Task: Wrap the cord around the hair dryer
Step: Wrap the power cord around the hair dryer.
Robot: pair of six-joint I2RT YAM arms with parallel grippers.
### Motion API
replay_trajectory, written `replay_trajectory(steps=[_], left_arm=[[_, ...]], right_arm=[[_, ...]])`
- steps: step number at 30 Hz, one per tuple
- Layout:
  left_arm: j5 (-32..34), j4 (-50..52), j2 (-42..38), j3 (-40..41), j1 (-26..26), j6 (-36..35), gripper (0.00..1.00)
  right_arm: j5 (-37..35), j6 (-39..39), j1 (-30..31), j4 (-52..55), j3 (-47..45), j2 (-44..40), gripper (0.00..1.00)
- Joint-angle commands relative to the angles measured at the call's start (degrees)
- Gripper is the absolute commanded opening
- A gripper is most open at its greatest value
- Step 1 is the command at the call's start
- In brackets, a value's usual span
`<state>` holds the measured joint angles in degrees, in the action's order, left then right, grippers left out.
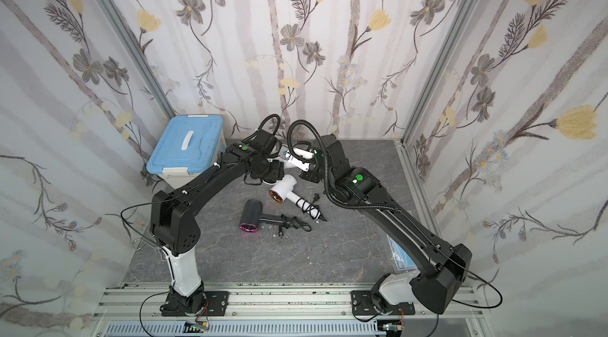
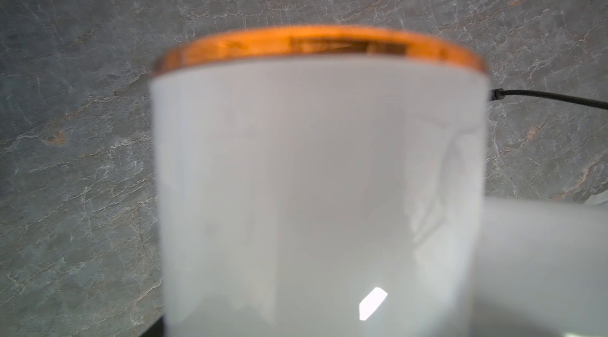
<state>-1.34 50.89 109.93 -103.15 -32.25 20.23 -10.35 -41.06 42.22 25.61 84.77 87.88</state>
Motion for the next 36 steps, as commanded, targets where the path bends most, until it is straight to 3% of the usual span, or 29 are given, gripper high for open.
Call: replay_trajectory(steps=[1, 12, 17, 19, 21, 27, 36], left_arm=[[0.2, 0.9, 1.0, -1.8, 0.7, 2.9, 0.0], [-12.5, -7.3, 1.1, 2.1, 6.0, 7.6, 0.0], [-24.0, -16.8, 0.8, 6.8, 8.4, 13.2, 0.0], [-24.3, -17.8, 0.4, 7.4, 8.5, 13.6, 0.0], [-21.5, -15.6, 0.1, 6.5, 8.0, 11.4, 0.0], [0.4, 0.5, 1.7, -0.7, 2.5, -3.1, 0.0], [15.6, 2.3, -1.3, 2.6, -4.3, -15.8, 0.0]], right_arm=[[-1.5, -0.1, 1.6, -1.2, -0.1, -0.8, 0.0], [-7.8, 1.1, 7.3, 1.8, -0.9, -4.1, 0.0], [-9.6, 1.5, 8.8, 2.4, -1.4, -4.6, 0.0], [-10.4, 1.4, 8.9, 2.4, -2.3, -4.6, 0.0], [-11.8, 0.8, 8.8, 2.0, -3.0, -4.6, 0.0], [-11.8, -1.5, 6.5, -0.5, 0.5, -3.7, 0.0], [-9.1, -3.6, 0.0, -1.5, 9.0, 2.5, 0.0]])
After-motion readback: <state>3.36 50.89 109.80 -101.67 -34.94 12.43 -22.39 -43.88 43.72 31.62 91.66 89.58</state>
